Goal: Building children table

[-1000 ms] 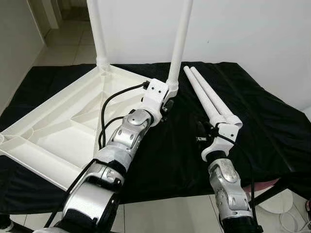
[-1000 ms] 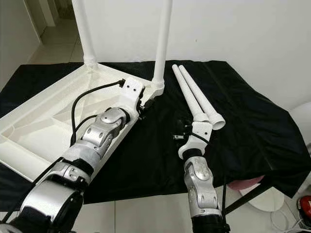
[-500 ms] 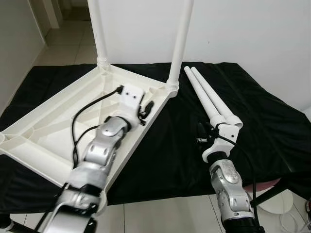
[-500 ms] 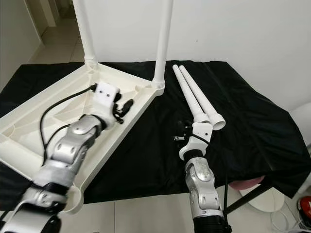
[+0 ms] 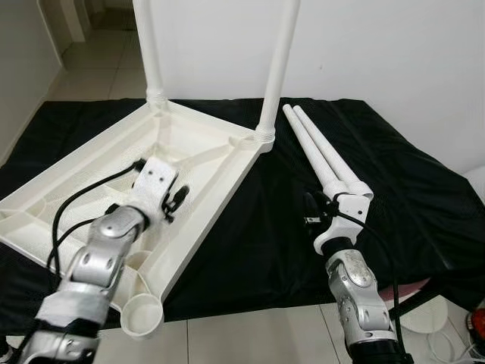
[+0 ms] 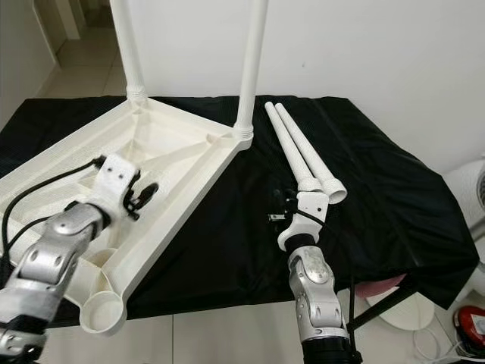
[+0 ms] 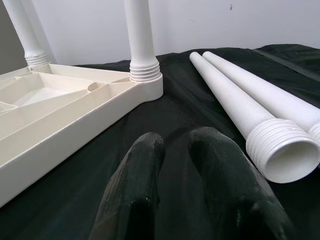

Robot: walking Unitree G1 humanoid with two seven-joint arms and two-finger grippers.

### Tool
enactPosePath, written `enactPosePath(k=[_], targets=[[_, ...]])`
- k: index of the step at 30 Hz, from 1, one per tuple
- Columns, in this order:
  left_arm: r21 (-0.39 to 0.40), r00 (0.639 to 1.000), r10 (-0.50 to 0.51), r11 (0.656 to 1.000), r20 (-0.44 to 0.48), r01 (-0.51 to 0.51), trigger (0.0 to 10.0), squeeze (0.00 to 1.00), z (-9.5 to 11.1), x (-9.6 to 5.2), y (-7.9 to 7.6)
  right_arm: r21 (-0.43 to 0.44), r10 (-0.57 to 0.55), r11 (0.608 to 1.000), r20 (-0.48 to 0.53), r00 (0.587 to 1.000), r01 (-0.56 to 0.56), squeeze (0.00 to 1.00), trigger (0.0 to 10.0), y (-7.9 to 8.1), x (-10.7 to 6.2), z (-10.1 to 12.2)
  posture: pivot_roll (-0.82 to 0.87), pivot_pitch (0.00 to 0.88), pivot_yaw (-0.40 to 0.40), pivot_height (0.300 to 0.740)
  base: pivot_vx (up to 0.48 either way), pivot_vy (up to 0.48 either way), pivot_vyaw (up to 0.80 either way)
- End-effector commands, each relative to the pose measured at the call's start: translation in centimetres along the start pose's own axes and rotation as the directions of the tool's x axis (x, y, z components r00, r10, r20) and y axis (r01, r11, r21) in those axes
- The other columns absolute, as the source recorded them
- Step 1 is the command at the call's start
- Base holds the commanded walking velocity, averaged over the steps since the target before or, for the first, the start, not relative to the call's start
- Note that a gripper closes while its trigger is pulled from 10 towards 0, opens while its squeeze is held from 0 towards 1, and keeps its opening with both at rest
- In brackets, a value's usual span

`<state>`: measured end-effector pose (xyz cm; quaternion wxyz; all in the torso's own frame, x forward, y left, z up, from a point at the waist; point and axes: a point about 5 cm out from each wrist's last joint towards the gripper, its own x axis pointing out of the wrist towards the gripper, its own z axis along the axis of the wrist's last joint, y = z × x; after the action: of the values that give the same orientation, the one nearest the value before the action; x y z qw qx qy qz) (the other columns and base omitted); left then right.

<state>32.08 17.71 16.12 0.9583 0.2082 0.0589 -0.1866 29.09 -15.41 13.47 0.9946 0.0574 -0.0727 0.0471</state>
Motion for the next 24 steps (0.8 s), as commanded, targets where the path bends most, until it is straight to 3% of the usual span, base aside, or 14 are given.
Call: enactPosePath(k=[1, 5, 8, 12, 16, 19, 24], targets=[[0.009, 0.998, 0.039, 0.999, -0.043, -0.038, 10.0, 0.0, -0.5, -0.6, 1.1, -0.007, 0.007, 1.0, -0.019, 1.0, -0.007, 0.0, 10.0, -0.1, -0.1, -0.2, -0.03, 0.0, -0.069, 0.74, 0.0, 0.0, 0.0], [0.088, 0.989, 0.111, 0.991, -0.098, -0.102, 10.0, 0.0, -1.1, -1.9, 2.9, -0.009, 0.013, 1.0, -0.027, 1.0, -0.013, 0.0, 10.0, -0.2, -0.2, -0.4, -0.02, 0.0, -0.075, 0.74, 0.0, 0.0, 0.0], [0.071, 0.975, 0.175, 0.984, -0.14, -0.166, 10.0, 0.0, -1.5, -2.7, 4.0, -0.009, 0.014, 1.0, -0.031, 0.999, -0.015, 0.0, 10.0, -0.2, -0.3, -0.4, -0.02, 0.0, -0.077, 0.74, 0.0, 0.0, 0.0], [0.113, 0.953, 0.239, 0.969, -0.186, -0.221, 10.0, 0.0, -1.9, -3.5, 5.3, -0.008, 0.017, 1.0, -0.033, 0.999, -0.018, 0.0, 10.0, -0.1, -0.3, -0.5, -0.01, 0.0, -0.084, 0.74, 0.0, 0.0, 0.0], [0.243, 0.965, 0.126, 0.968, -0.23, -0.068, 10.0, 0.0, -1.8, -4.0, 4.3, -0.009, 0.028, 1.0, -0.039, 0.999, -0.028, 0.0, 10.0, -0.1, -0.1, -0.5, -0.01, 0.0, -0.091, 0.74, 0.0, 0.0, 0.0], [0.243, 0.965, 0.126, 0.968, -0.23, -0.068, 10.0, 0.0, -1.8, -4.0, 4.3, -0.009, 0.028, 1.0, -0.039, 0.999, -0.028, 0.0, 10.0, -0.1, -0.1, -0.5, -0.01, 0.0, -0.091, 0.74, 0.0, 0.0, 0.0], [0.276, 0.967, 0.039, 0.961, -0.252, 0.034, 10.0, 0.0, -2.0, -2.9, 2.9, -0.014, 0.026, 1.0, -0.037, 0.999, -0.027, 0.0, 10.0, -0.3, 0.1, -0.3, -0.01, 0.0, -0.094, 0.74, 0.0, 0.0, 0.0]])
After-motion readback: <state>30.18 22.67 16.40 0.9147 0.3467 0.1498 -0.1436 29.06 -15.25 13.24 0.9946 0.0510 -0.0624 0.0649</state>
